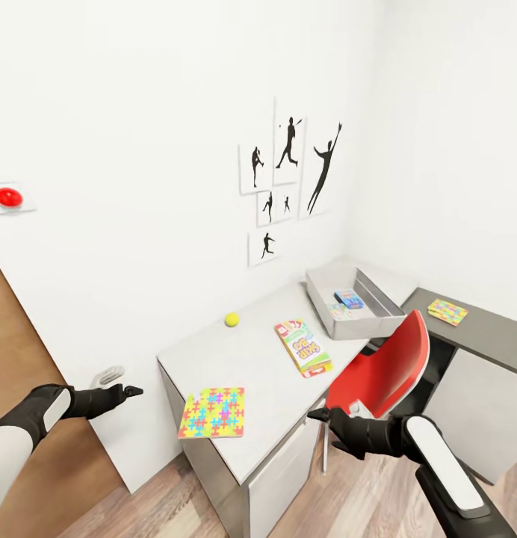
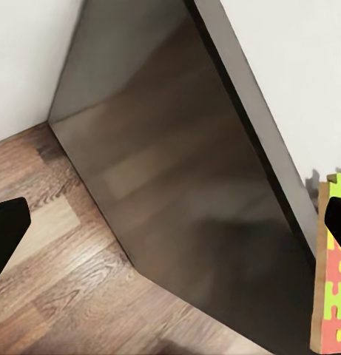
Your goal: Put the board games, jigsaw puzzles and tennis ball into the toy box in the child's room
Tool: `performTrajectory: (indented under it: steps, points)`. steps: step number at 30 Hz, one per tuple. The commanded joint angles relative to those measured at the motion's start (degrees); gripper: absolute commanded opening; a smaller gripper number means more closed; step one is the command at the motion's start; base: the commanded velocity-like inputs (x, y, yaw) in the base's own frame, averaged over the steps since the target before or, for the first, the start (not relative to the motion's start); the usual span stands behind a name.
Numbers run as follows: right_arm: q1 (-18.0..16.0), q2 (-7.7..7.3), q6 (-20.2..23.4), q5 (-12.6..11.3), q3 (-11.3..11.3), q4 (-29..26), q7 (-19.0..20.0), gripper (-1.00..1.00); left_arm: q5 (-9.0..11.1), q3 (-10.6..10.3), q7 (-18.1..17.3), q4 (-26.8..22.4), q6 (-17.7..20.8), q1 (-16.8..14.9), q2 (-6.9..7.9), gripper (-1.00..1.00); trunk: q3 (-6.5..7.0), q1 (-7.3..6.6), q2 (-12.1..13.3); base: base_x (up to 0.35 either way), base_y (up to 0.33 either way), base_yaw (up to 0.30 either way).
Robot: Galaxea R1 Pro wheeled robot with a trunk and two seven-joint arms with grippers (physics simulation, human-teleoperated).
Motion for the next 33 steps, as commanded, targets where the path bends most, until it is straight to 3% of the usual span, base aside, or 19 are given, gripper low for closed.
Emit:
performTrajectory:
  steps: [1,12,20,23,28,31,33]
  points:
    - [-0.03,-0.17,0.2,-0.54,0.37,-1.22,-0.46,1.0,-0.01,0.34,-0.12,0.0,0.39,-0.05,-0.03,1.0,-0.28,0.24,-0.49,0.0,0.0,0.0]
    - [3.1,-3.81,3.65,0.38,1.19,-11.96,2.25,1.0,-0.01,0.34,-0.18,0.02,0.39,-0.05,-0.05,1.0,-2.25,2.66,-4.91,0.0,0.0,0.0]
    - [4.26,-5.91,4.02,0.47,1.06,-13.58,6.2,1.0,-0.01,0.34,-0.19,0.02,0.39,-0.04,-0.05,1.0,-3.69,4.41,-8.11,0.0,0.0,0.0]
    - [4.34,-6.66,4.01,0.48,0.98,-13.72,10.7,1.0,-0.01,0.34,-0.19,0.02,0.39,-0.04,-0.09,1.0,-4.23,5.07,-9.32,0.0,0.0,0.0]
    - [4.39,-7.08,3.74,0.54,-0.31,-13.85,22.92,1.0,-0.01,0.28,-0.19,0.02,0.39,-0.06,-0.13,1.0,-5.12,6.17,-11.32,0.0,0.0,0.0]
    - [4.4,-6.93,2.95,0.62,-2.57,-13.88,29.83,1.0,-0.01,0.32,-0.19,0.02,0.39,-0.06,-0.12,1.0,-5.66,6.83,-12.53,0.0,0.0,0.0]
    - [4.4,-6.69,2.37,0.64,-4.74,-13.87,31.79,1.0,-0.01,0.33,-0.19,0.02,0.39,-0.08,-0.09,1.0,-6.02,7.27,-13.33,0.0,0.0,0.0]
